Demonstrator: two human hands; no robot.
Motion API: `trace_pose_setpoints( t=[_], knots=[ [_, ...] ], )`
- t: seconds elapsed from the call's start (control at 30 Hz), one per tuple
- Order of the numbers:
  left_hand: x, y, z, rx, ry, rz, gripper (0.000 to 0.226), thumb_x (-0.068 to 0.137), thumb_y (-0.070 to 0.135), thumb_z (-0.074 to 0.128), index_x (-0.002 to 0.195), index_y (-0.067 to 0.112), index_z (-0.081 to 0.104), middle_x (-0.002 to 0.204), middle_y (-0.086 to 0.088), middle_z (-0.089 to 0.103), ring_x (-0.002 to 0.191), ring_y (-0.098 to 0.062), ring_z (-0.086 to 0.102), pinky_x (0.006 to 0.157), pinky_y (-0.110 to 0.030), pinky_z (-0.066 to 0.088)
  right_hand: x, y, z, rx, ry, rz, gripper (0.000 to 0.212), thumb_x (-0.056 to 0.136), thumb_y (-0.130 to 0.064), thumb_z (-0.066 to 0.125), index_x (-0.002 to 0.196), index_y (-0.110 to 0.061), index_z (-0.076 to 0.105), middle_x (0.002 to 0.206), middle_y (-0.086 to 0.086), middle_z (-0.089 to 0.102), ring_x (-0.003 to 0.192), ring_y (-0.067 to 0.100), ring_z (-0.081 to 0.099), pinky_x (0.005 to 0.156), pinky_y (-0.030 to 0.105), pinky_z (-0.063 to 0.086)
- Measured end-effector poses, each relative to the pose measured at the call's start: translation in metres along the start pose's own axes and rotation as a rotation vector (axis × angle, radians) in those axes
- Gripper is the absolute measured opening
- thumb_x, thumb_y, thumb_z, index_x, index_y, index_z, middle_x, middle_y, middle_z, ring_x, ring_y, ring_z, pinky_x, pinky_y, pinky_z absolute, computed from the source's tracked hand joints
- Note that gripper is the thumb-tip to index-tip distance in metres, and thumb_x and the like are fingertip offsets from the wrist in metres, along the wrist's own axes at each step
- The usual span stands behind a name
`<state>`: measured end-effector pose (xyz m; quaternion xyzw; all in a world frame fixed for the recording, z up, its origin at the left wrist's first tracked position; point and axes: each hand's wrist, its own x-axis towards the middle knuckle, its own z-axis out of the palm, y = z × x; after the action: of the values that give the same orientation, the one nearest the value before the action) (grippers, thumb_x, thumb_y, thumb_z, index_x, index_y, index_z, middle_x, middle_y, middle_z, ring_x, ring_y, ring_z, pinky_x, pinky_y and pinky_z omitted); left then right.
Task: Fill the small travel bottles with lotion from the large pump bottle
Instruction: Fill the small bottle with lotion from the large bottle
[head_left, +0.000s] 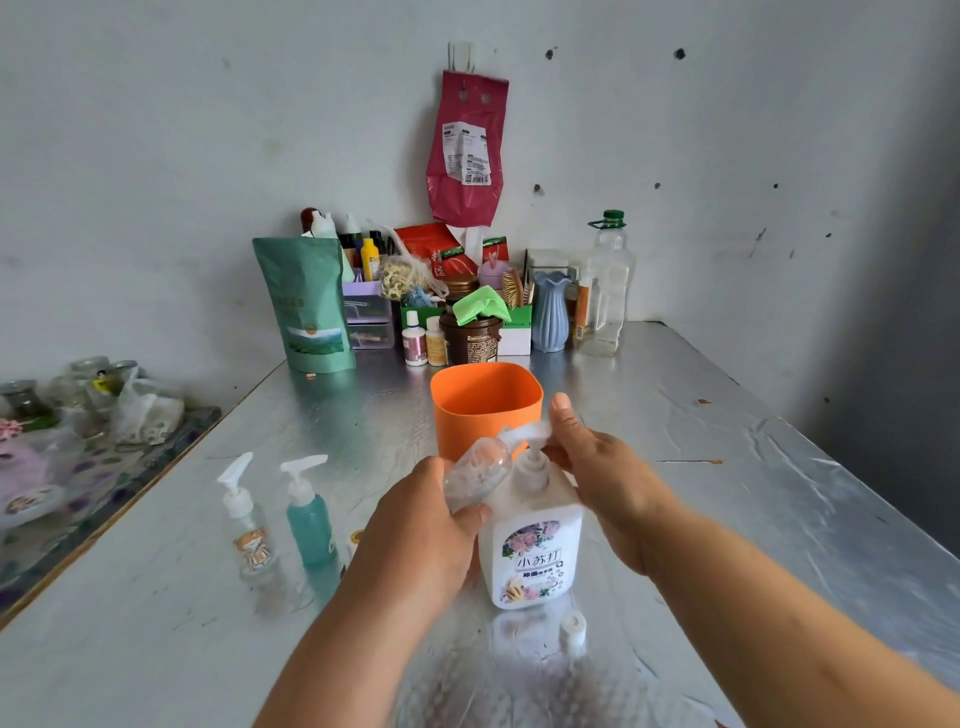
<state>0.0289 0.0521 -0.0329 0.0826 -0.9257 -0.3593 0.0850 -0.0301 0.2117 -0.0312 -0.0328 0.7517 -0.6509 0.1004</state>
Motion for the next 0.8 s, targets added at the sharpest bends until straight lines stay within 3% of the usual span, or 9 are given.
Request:
trace_pose_setpoints(
  t=[0.17,0.33,0.63,0.73,0.8],
  knots=[
    [-0.001,0.000,0.000,-0.024,0.022,0.002,0.023,0.090,0.035,0.064,0.110,0.029,0.054,0.103,0.009,0.064,0.091,-0.014,0.060,0.066,-0.026,0.041,-0.001,-0.001,-0.002,-0.051,0.162,0.045,0.060,0.095,-0.063,0.032,0.116,-0.017,0.064,0.118,0.002,0.063,0.114,0.020,0.055,0.107,0.048,0.040],
    [-0.003,-0.001,0.001,-0.039,0.028,0.010,0.022,0.089,0.034,0.065,0.109,0.029,0.055,0.101,0.010,0.065,0.094,-0.016,0.061,0.074,-0.030,0.044,-0.004,0.000,-0.008,-0.013,0.244,0.099,0.047,0.101,-0.047,0.032,0.112,-0.015,0.064,0.115,0.003,0.062,0.108,0.021,0.056,0.098,0.043,0.047],
    [-0.004,0.000,0.004,-0.053,0.054,0.008,0.023,0.089,0.034,0.066,0.108,0.030,0.054,0.099,0.010,0.065,0.093,-0.017,0.061,0.074,-0.031,0.045,-0.007,-0.011,-0.002,-0.129,0.226,0.000,0.041,0.101,-0.043,0.037,0.093,-0.018,0.068,0.097,-0.001,0.069,0.096,0.020,0.061,0.093,0.039,0.047],
    [-0.004,0.000,0.004,-0.059,0.077,0.020,0.024,0.089,0.034,0.065,0.110,0.030,0.055,0.100,0.009,0.065,0.094,-0.018,0.061,0.077,-0.034,0.047,-0.006,-0.033,0.006,-0.258,0.220,-0.044,0.046,0.101,-0.038,0.034,0.103,-0.003,0.065,0.106,0.016,0.066,0.099,0.029,0.060,0.091,0.039,0.046],
    [-0.005,0.000,0.004,-0.061,0.086,0.030,0.025,0.089,0.033,0.064,0.113,0.031,0.055,0.102,0.010,0.065,0.096,-0.016,0.061,0.079,-0.035,0.048,0.001,-0.049,0.013,-0.363,0.198,-0.048,0.042,0.103,-0.033,0.029,0.094,-0.004,0.058,0.102,0.021,0.060,0.095,0.035,0.056,0.084,0.041,0.045]
  ],
)
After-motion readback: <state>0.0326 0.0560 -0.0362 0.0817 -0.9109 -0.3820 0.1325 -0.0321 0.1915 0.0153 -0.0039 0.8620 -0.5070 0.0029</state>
